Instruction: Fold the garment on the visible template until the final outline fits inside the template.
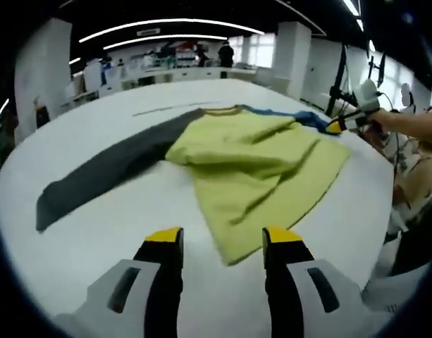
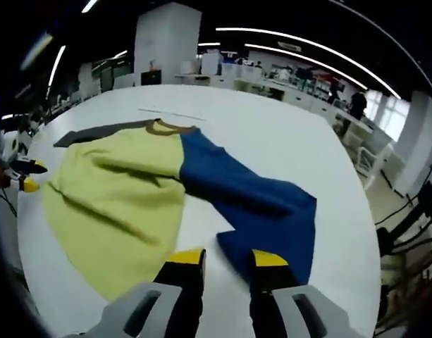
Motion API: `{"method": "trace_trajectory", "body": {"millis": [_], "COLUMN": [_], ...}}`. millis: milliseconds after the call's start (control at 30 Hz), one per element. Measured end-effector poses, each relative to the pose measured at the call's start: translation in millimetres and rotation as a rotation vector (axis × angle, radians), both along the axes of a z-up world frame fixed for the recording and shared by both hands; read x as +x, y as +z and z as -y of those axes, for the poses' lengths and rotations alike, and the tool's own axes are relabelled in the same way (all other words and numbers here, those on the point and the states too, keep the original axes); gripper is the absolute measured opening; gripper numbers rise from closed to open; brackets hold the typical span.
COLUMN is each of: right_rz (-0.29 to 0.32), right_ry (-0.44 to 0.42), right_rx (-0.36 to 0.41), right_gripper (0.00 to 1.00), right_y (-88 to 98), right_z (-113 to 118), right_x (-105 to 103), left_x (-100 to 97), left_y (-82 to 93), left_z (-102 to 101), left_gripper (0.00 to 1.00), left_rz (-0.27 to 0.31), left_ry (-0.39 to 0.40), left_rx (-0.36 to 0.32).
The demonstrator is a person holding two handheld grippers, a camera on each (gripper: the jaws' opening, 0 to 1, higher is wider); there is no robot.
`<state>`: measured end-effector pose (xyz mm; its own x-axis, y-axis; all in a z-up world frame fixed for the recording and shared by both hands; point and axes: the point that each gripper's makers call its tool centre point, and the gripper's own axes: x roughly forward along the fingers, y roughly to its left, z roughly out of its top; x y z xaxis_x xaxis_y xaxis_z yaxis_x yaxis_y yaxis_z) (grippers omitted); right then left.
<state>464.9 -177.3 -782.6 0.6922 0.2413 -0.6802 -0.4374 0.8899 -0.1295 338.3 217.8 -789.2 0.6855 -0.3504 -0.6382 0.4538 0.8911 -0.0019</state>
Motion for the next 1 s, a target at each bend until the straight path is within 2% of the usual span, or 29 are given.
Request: {"method": "trace_trajectory", "body": {"millis": [133, 233, 300, 367, 500, 700, 867, 1000], "right_rz": [0.002, 0.003, 0.007, 0.008, 0.007, 0.009, 0.037, 0.069], "right_ry": [0.008, 0.014, 0.016, 0.015, 0.010, 0.013, 0.002, -0.017], "right_rx": [-0.012, -0.035, -0.052, -0.064, -0.094, -0.118, -0.095, -0.076], "right_gripper": [0.17, 0.15, 0.12, 0.10, 0.04, 0.00, 0.00, 0.00], "right_y": [-3.1, -7.3, -8.3, -9.4, -13.0, -14.9, -1.1, 14.5], "right_z": [-3, -5, -4, -3, 1, 3, 2, 5], "right_x": [3, 4, 5, 6, 7, 8, 8, 7], "left_x": [-0.9, -2.0, -0.5, -0.9, -1.9, -2.9, -4.3, -4.9], "left_y": [-2.6, -4.8, -2.4, -3.5, -9.6, -9.9, -9.9, -9.1], "left_z": [3, 3, 6, 6, 3, 4, 6, 8], "left_gripper": [0.35, 0.27, 0.22, 0.21, 0.17, 0.11, 0.01, 0.00], "left_rz": [-0.001, 0.008, 0.021, 0.013, 0.001, -0.004, -0.013, -0.011], "left_ry": [0.003, -0.008, 0.004, 0.019, 0.016, 0.031, 0.025, 0.009], "left_rx": [-0.001, 0.028, -0.008, -0.020, 0.014, -0.007, -0.005, 0.009]}}
